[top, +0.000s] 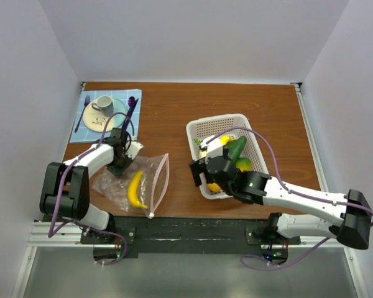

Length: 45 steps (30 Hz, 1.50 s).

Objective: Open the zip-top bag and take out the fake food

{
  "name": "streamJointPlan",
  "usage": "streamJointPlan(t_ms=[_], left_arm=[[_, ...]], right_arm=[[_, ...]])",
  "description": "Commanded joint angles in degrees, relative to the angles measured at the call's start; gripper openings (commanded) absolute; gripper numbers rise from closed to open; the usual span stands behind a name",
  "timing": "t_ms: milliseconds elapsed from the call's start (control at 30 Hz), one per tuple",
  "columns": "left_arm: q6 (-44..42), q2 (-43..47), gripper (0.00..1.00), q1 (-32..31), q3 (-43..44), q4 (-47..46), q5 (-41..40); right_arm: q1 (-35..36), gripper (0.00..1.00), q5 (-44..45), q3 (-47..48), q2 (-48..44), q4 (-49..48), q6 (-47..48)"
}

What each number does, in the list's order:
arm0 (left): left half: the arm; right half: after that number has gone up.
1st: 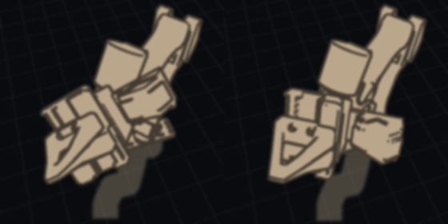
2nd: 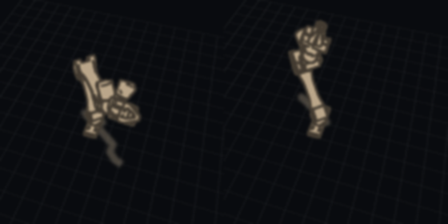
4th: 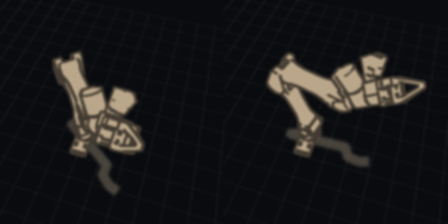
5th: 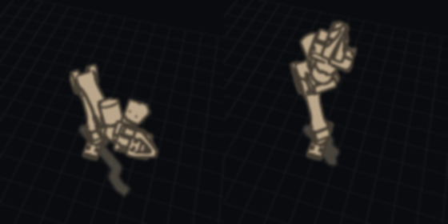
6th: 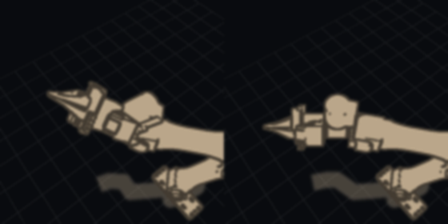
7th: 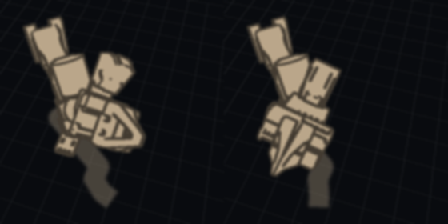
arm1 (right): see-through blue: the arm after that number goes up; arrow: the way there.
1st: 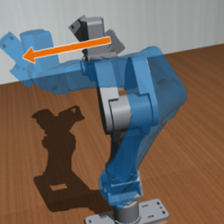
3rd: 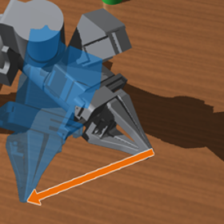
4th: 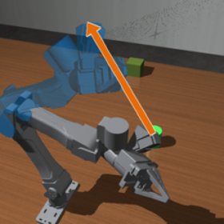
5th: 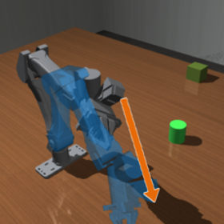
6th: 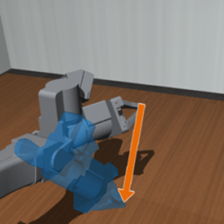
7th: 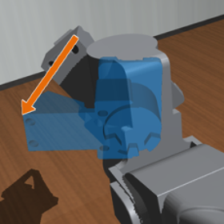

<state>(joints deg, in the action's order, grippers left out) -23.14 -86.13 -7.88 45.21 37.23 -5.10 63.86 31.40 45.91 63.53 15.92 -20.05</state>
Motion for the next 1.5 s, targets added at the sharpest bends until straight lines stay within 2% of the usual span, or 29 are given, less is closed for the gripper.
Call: streamJointPlan(t_ms=[0,233,333,533,967,1100,1233,1300,1333,1433,1467], left_arm=[[0.7,0.0,0.00,0.4,1.2,1.1,4.0],[0.7,0.3,0.00,0.3,1.2,1.2,4.0],[0.5,0.3,0.00,0.3,0.7,0.9,3.6],[0.5,-0.2,0.00,0.3,0.8,0.6,3.6],[1.1,-0.6,0.00,0.3,1.5,1.2,3.7],[1.4,0.0,0.00,0.3,2.9,2.9,4.4],[1.3,0.6,0.00,0.3,5.7,7.3,7.7],[0.6,2.4,0.06,0.4,8.3,10.0,8.3],[0.3,3.1,0.12,0.4,9.3,11.2,8.7],[-1.3,5.6,0.24,0.4,13.8,17.0,11.8],[-2.3,6.2,0.25,0.4,15.4,19.3,12.5]], right_arm=[[7.8,0.97,-3.9,1.1,4.0,-12.0,4.3],[10.4,0.79,-4.2,1.5,15.5,-21.9,4.9],[10.4,0.75,-2.8,2.0,19.0,-23.9,6.3],[10.4,0.73,-3.4,2.7,24.2,-29.4,8.9],[12.3,0.64,-5.6,9.2,35.2,-31.5,9.0],[12.8,0.57,-7.2,10.6,38.2,-31.7,8.5],[12.7,0.56,-9.0,10.4,40.7,-33.0,7.7],[12.8,0.58,-9.1,10.4,41.5,-33.7,7.3],[12.8,0.58,-9.0,10.4,41.9,-33.7,7.1],[12.8,0.58,-8.6,10.1,42.4,-34.0,6.6],[12.8,0.58,-8.3,9.9,42.5,-34.4,6.3]])
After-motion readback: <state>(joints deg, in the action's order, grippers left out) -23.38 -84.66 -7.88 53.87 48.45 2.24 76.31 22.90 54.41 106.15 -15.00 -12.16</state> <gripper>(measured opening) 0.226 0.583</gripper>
